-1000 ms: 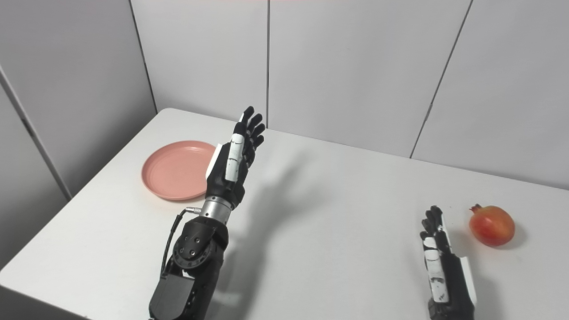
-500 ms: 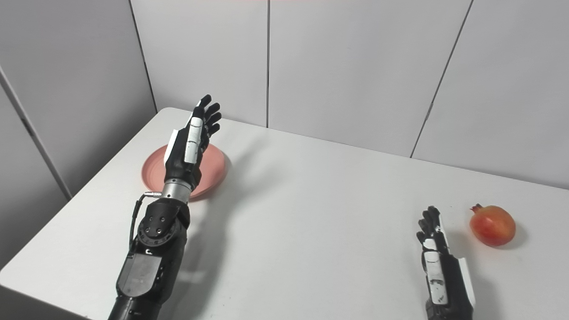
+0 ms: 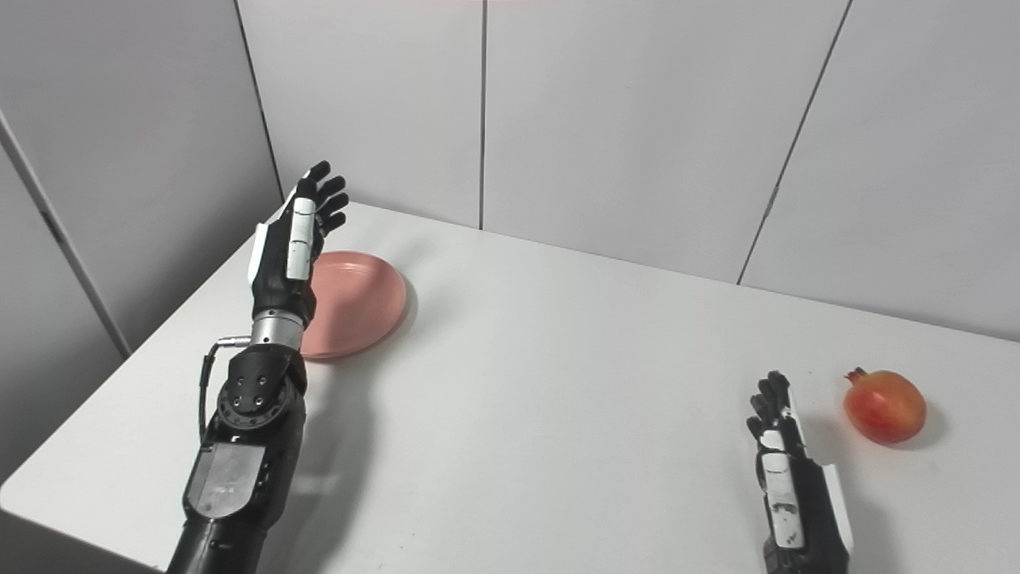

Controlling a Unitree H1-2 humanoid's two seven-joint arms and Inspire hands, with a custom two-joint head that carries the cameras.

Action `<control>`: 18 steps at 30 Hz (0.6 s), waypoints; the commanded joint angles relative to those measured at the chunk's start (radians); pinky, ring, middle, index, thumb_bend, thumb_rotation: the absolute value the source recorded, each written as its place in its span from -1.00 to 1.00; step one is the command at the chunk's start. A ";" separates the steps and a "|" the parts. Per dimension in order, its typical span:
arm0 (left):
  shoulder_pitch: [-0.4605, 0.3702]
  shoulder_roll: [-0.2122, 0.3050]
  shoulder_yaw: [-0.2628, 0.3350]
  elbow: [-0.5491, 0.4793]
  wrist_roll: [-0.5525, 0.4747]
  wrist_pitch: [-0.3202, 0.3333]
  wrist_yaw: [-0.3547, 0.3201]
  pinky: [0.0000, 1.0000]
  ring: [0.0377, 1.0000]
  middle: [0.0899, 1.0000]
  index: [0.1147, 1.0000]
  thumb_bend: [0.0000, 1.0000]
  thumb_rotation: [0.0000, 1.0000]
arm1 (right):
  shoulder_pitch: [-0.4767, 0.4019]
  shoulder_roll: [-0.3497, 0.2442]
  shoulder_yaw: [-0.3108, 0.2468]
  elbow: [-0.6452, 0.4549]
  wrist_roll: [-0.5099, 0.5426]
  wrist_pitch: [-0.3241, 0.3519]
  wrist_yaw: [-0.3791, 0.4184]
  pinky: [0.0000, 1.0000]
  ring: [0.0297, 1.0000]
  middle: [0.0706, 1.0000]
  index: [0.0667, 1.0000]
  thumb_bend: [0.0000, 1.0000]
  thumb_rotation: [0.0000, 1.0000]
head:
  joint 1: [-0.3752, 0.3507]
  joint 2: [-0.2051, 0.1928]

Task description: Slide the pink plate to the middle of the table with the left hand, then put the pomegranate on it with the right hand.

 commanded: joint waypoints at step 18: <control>-0.037 0.127 0.039 0.161 0.045 -0.127 0.069 0.59 0.64 0.63 0.59 0.69 1.00 | -0.010 -0.003 -0.008 -0.039 0.057 -0.018 0.010 1.00 1.00 1.00 1.00 0.09 0.90 | 0.012 0.002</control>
